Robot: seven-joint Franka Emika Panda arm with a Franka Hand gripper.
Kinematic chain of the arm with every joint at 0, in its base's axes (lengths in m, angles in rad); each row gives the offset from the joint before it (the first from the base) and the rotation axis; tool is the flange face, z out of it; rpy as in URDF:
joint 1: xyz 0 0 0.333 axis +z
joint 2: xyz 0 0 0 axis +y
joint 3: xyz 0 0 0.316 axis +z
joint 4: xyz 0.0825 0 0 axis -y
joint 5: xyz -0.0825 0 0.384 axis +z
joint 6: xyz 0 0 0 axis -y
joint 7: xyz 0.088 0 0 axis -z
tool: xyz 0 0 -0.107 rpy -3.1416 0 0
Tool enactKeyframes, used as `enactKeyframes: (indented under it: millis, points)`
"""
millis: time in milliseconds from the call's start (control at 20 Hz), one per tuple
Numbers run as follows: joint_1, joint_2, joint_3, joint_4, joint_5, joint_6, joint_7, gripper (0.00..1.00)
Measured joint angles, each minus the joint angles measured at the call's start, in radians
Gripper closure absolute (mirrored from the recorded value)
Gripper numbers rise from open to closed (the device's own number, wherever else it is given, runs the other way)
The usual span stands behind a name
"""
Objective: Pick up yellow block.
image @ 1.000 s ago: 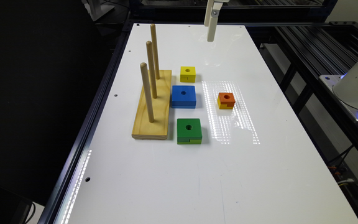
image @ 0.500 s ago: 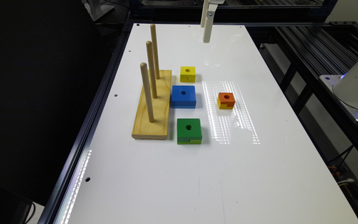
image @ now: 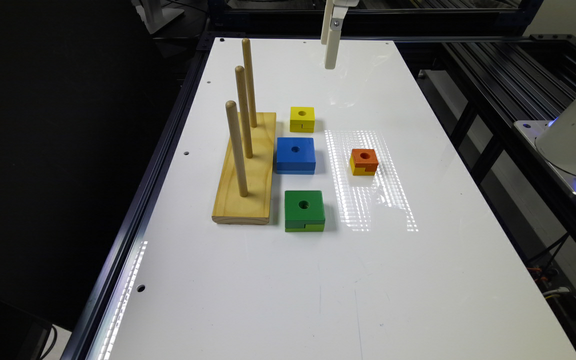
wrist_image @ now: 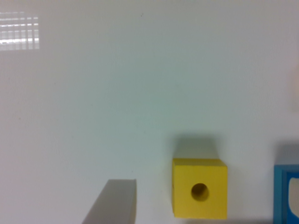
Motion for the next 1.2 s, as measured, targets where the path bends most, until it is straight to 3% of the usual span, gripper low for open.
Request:
enactKeyframes:
  millis: [350,650,1200]
  points:
    - [0.000,0.091,0.000,0.009,0.0000,0.075,0.000,0.00]
    - [0.000,0.110,0.000,0.037,0.0000,0.077,0.000,0.00]
    - [-0.001,0.147,0.000,0.046,0.0000,0.086,0.000,0.00]
